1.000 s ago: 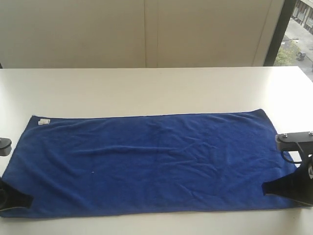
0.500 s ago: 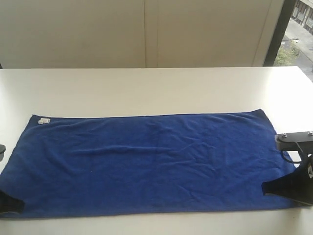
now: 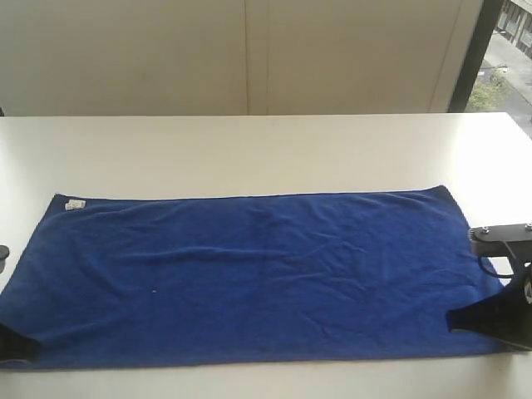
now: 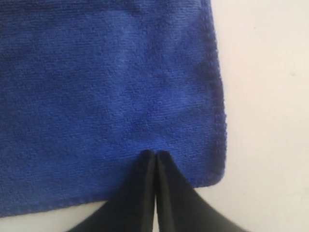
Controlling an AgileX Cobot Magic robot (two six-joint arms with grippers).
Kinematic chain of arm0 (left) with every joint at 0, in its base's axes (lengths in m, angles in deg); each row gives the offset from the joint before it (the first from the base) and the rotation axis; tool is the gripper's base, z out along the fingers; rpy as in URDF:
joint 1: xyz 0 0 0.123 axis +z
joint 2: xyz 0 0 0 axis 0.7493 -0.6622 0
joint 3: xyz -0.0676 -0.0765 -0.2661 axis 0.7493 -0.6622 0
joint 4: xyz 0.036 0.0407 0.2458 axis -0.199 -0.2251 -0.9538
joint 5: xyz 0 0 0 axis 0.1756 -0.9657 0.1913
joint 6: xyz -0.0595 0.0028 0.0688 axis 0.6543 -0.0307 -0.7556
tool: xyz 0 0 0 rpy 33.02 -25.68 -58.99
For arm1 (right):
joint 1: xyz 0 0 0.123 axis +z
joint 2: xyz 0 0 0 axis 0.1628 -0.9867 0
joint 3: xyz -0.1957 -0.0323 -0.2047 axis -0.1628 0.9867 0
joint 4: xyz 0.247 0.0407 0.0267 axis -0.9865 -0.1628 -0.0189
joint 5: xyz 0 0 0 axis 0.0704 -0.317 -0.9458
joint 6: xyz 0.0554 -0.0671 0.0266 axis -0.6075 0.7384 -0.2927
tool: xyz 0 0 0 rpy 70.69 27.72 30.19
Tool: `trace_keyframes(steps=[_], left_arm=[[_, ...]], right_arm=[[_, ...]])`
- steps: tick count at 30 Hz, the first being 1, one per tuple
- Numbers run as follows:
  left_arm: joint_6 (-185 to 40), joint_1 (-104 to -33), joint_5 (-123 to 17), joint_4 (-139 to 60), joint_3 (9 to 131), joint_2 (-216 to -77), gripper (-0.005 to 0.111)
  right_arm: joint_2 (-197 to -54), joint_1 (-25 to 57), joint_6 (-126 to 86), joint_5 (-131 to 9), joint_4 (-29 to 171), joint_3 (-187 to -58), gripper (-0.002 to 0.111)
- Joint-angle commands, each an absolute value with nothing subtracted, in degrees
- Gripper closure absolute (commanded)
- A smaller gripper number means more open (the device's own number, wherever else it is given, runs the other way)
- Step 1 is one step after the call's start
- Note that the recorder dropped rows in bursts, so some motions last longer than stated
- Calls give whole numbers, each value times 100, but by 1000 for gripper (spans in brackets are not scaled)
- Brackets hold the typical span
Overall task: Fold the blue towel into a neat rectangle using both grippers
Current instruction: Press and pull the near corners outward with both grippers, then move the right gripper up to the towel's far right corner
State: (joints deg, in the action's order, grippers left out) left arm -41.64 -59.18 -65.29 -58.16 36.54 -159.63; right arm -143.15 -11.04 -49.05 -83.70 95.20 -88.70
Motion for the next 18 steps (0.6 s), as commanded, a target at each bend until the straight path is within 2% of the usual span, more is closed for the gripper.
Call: trace_keyframes(steps=[1, 11, 18], left_arm=[[-4110, -5949, -6817, -5812, 3680, -15682, 107], [-4076, -5949, -6645, -5738, 3738, -14634, 107], [-3999, -5949, -6111, -5606, 3738, -13226, 107]], right_arm=[[-13769, -1109, -4935, -8333, 9538, -8826, 108], [-12701, -1109, -5081, -8259, 9552, -9000, 108], [-13166, -1413, -4495, -9201, 9496, -10302, 108]])
